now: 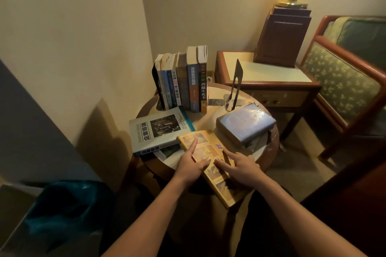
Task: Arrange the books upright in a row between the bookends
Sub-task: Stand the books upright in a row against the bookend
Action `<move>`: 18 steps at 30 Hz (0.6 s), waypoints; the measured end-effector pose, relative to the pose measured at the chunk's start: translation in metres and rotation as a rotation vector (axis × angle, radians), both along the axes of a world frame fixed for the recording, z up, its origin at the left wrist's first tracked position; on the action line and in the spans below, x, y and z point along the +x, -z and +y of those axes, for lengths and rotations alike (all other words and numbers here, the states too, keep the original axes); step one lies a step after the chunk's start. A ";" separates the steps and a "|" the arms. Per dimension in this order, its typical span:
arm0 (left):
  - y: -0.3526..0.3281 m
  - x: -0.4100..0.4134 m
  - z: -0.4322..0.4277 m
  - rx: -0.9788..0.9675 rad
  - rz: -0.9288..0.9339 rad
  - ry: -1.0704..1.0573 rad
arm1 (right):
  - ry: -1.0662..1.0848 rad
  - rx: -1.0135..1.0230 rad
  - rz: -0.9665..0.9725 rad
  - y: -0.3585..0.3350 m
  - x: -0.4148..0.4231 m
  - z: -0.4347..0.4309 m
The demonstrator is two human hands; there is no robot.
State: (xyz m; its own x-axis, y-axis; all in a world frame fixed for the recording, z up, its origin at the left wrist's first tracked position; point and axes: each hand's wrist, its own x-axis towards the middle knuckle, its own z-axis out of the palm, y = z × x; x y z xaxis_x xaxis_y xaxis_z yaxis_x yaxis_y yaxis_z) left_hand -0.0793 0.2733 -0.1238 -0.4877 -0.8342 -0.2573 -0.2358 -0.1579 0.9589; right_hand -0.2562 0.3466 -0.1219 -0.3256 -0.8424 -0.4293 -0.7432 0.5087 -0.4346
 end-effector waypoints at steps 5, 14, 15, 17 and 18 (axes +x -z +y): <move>-0.027 0.000 -0.018 0.051 0.113 -0.028 | 0.117 -0.088 -0.315 -0.018 -0.007 0.005; -0.040 0.003 -0.035 0.078 0.298 -0.198 | 0.562 -0.263 -0.756 -0.024 -0.013 0.014; -0.041 0.003 -0.036 0.062 0.303 -0.206 | 0.676 -0.333 -0.883 -0.024 -0.009 0.014; -0.042 0.002 -0.038 0.039 0.311 -0.218 | 0.879 -0.484 -1.064 -0.029 -0.002 0.010; -0.042 0.003 -0.038 0.039 0.321 -0.227 | 0.966 -0.541 -1.126 -0.032 0.001 0.008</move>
